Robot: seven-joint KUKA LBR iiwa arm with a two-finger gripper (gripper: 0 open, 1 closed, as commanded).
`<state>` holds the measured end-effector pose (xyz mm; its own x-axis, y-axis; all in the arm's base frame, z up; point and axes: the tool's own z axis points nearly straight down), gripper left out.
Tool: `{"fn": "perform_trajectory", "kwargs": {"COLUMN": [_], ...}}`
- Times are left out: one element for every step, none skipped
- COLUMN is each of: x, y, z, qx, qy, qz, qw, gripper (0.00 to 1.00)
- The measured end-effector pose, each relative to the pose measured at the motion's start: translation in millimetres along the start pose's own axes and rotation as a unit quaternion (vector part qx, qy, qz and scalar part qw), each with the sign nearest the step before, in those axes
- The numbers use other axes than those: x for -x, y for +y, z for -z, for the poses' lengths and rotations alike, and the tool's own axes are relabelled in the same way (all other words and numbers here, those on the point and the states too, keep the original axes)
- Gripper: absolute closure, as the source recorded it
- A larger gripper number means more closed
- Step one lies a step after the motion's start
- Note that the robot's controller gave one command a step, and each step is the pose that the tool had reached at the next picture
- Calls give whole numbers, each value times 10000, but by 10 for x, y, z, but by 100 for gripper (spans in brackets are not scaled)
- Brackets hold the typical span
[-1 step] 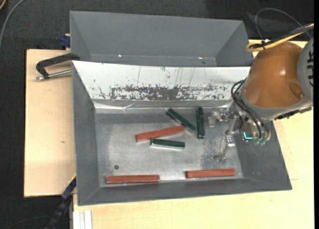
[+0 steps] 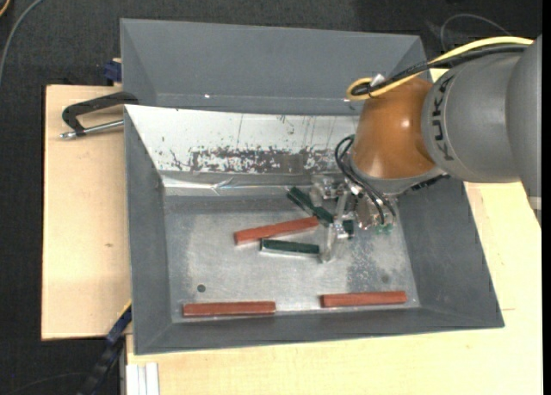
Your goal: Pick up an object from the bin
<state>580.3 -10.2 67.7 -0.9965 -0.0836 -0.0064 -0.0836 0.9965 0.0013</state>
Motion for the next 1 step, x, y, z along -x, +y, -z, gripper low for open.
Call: {"fn": "perform_trajectory", "kwargs": {"x": [13], "y": [666], "z": [40], "qx": [9], "qy": [-7], "qz": [2002], "qw": [9798], "gripper": [0]}}
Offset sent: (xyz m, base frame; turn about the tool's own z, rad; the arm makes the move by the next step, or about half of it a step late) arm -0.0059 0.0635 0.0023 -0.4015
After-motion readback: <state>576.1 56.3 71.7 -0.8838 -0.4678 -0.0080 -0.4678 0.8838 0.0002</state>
